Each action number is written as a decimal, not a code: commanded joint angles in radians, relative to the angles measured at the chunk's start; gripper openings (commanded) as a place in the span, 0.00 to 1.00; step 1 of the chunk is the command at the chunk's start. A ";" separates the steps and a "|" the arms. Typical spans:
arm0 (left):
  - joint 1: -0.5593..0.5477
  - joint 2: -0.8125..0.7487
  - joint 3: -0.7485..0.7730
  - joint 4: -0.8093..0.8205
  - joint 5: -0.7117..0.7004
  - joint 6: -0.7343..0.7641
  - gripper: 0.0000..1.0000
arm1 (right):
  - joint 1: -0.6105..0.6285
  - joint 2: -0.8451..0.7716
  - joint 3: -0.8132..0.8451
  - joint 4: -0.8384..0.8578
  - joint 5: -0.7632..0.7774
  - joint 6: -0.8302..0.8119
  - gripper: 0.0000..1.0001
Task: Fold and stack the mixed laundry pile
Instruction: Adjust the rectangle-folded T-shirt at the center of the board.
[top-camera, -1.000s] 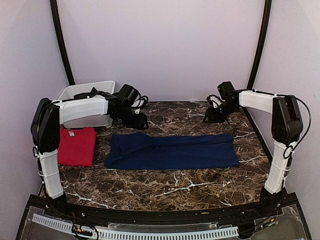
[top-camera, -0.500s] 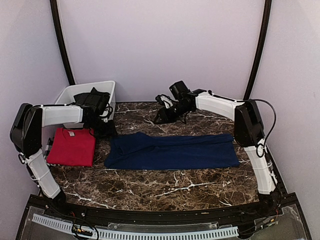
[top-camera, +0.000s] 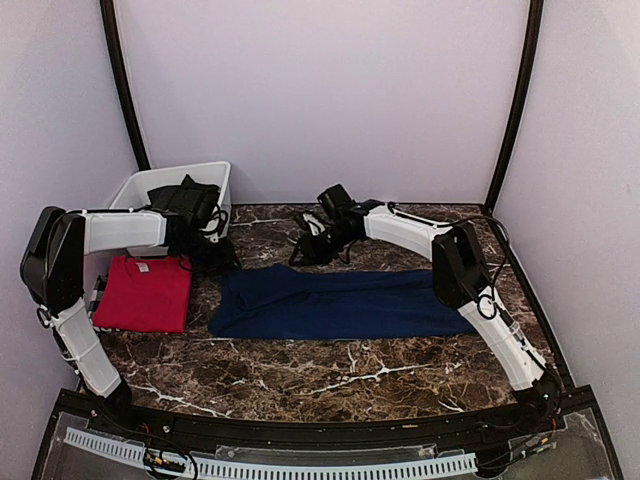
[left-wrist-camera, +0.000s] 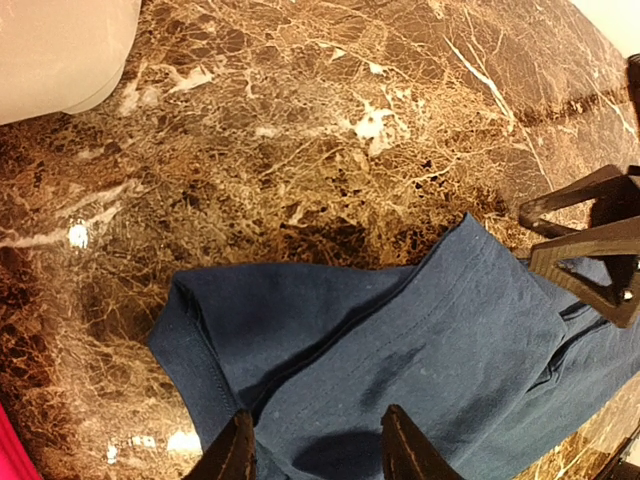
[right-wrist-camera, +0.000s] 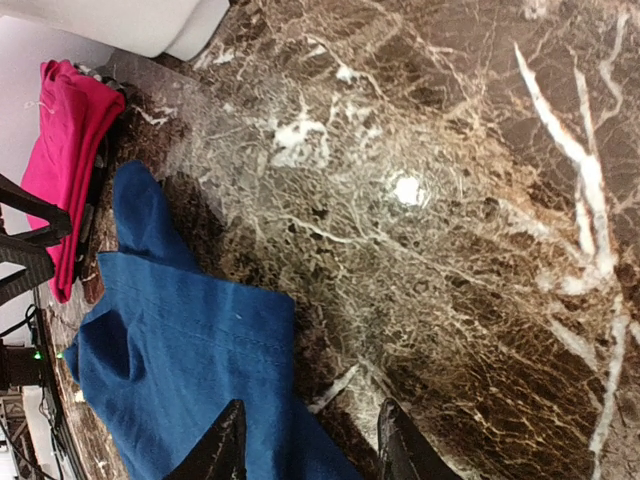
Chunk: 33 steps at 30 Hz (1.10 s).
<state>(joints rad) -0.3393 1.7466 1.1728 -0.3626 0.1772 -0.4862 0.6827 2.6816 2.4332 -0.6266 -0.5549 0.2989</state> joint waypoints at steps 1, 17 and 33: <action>0.005 0.009 -0.024 0.016 0.018 -0.014 0.42 | 0.015 0.032 0.045 0.009 -0.026 0.031 0.42; 0.005 0.080 -0.044 0.047 0.027 -0.032 0.40 | 0.020 0.042 0.031 0.037 -0.083 0.046 0.33; 0.005 0.070 -0.050 0.019 -0.002 -0.032 0.46 | 0.027 0.047 0.055 0.045 -0.104 0.055 0.30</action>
<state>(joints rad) -0.3393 1.8305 1.1374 -0.3233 0.1856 -0.5121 0.6994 2.7136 2.4557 -0.6060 -0.6369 0.3481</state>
